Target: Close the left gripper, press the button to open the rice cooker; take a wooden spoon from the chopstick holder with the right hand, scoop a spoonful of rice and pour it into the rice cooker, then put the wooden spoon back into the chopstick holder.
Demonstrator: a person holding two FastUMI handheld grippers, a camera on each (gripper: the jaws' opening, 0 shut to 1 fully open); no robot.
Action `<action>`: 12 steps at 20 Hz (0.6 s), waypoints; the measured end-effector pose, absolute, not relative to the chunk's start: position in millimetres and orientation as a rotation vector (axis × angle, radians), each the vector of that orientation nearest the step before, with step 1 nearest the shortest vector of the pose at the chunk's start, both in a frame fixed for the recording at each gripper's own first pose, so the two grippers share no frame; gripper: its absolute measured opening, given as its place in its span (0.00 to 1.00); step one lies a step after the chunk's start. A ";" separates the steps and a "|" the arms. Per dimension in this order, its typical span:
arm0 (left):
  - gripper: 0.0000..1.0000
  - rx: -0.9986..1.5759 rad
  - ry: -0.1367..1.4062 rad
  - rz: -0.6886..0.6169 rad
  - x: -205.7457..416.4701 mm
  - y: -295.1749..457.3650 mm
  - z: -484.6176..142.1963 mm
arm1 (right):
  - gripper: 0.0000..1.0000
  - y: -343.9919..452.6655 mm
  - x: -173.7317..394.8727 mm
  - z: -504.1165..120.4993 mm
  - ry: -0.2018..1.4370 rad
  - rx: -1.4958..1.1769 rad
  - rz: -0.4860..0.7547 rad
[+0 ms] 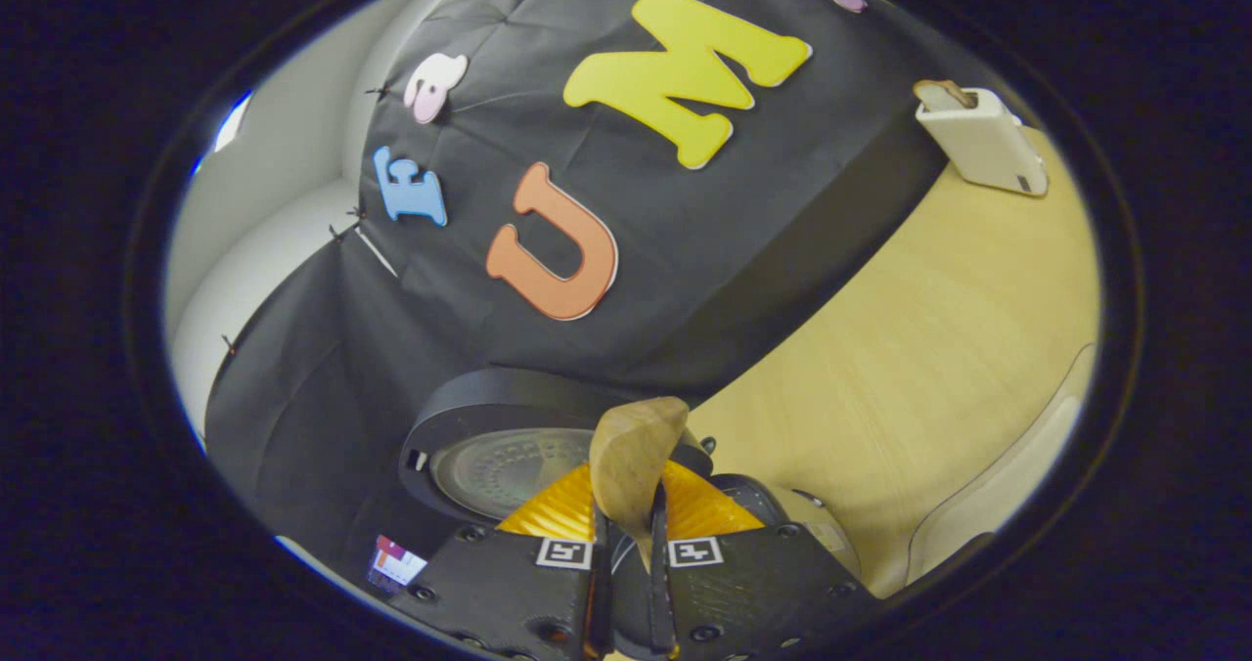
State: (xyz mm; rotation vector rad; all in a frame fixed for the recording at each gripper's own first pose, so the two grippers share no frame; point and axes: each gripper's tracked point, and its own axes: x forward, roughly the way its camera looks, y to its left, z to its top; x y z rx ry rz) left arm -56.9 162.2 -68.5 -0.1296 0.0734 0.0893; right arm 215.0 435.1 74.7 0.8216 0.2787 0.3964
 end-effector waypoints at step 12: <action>0.99 -0.120 0.096 0.105 -60.4 160.3 -78.0 | 0.13 470.8 218.6 79.8 0.214 0.526 0.444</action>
